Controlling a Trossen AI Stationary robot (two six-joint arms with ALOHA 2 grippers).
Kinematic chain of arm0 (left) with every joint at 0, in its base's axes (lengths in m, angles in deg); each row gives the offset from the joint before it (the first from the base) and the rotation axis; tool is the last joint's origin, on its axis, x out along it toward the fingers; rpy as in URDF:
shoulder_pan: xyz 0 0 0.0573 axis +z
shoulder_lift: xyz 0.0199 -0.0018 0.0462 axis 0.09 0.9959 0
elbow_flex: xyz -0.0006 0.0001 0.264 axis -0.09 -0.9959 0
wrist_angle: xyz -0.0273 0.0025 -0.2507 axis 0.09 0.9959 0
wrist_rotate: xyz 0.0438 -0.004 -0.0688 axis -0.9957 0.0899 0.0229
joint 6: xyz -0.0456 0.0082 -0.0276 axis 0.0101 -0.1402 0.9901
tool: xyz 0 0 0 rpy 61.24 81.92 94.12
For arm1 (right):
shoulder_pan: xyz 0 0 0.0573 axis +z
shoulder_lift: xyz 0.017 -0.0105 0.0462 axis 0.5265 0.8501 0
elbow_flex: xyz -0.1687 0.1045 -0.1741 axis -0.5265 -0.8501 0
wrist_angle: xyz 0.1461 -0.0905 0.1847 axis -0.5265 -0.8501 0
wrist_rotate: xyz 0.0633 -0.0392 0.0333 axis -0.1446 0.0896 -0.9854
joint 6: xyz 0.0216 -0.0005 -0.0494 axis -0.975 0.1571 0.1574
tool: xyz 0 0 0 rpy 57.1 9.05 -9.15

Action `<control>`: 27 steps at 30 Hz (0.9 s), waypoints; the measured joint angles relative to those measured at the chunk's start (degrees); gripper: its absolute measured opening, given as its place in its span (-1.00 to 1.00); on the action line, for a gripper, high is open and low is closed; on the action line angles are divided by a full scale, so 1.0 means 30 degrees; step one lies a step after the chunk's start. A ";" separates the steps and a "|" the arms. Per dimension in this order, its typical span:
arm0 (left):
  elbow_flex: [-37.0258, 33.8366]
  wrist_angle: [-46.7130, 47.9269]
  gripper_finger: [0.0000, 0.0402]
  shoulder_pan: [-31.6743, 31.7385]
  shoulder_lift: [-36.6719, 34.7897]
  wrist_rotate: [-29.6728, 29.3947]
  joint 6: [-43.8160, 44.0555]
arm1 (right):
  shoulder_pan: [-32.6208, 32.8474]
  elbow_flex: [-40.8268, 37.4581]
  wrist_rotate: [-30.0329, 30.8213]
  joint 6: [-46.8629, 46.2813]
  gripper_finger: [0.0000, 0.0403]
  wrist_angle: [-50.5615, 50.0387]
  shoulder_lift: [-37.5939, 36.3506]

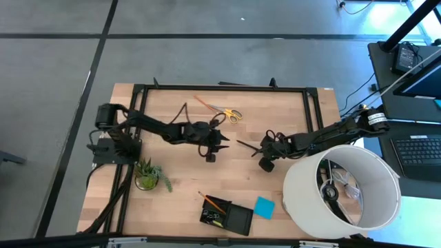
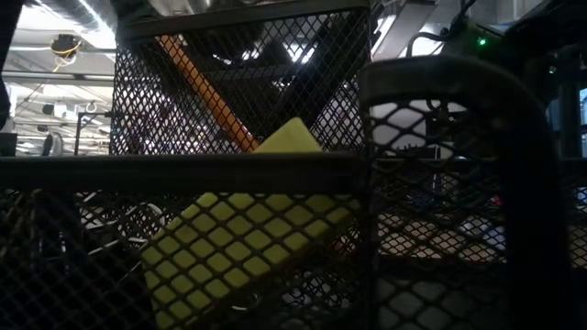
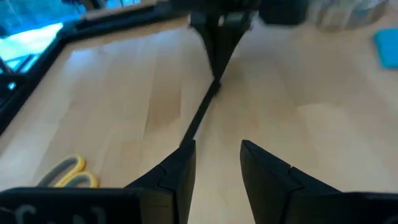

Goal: Pick and place office supplies into organizer
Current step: Put the black pen into the black desk organizer

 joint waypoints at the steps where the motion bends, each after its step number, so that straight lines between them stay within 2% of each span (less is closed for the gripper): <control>1: 0.0454 0.0814 -0.40 0.0105 0.0203 -0.0033 -0.0233 | 0.0000 -0.0005 -0.0012 0.0002 -0.99 0.0007 0.0021; 5: 0.2401 0.3892 -0.40 0.0586 0.1125 -0.0565 -0.1376 | 0.0000 -0.0015 -0.0089 0.0004 -0.99 0.0021 0.0025; 12: 0.5068 0.8273 -0.33 0.1287 0.2435 -0.0352 -0.3302 | 0.0000 -0.0040 -0.0222 -0.0007 -0.99 0.0138 0.0042; 19: 0.6578 0.8811 -0.25 0.1305 0.3817 0.0340 -0.3693 | 0.0000 -0.0058 -0.0291 -0.0073 -0.99 0.0240 0.0057; 27: 0.8103 0.8867 -0.26 0.1169 0.5641 0.0029 -0.4370 | 0.0000 -0.0066 -0.0402 -0.0114 -0.99 0.0348 0.0072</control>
